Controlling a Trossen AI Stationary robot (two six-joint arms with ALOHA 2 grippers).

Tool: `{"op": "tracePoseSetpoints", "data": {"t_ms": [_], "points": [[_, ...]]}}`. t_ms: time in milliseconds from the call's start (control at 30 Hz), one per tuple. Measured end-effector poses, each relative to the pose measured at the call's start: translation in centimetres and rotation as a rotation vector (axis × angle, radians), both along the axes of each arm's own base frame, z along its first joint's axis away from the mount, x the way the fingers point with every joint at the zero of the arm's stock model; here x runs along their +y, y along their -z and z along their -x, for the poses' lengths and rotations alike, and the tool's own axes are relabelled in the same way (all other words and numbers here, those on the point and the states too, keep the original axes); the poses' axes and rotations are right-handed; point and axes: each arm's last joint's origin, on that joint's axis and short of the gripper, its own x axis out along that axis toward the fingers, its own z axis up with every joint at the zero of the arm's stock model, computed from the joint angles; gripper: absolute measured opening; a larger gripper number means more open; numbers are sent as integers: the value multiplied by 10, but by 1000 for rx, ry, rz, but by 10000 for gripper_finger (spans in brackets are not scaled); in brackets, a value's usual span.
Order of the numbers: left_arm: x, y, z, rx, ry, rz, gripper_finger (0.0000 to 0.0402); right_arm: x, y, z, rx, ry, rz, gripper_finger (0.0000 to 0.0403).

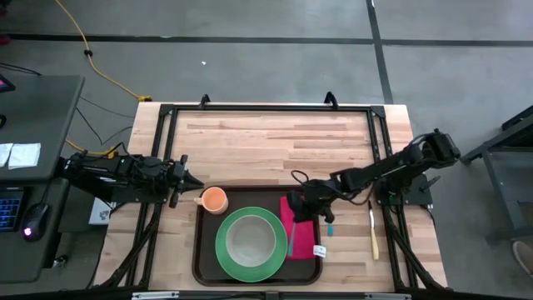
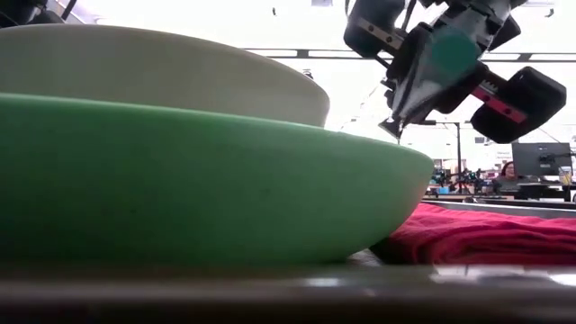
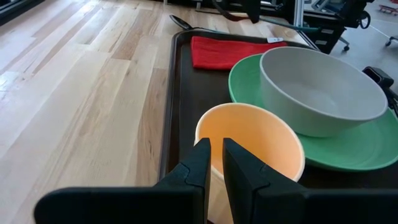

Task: Set up tray
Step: Put the blue fork on top of the red table napkin

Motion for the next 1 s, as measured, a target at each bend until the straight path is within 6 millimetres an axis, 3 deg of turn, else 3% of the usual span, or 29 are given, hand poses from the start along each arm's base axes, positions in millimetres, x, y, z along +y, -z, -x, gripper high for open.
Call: {"op": "tracePoseSetpoints", "data": {"t_ms": [700,1000], "points": [[0,5,2,54,4,-16,74,-5,-29,-6,162,-34,6,0],[0,6,2,64,1,-19,74,-3,-14,-13,228,-72,-60,0]]}}
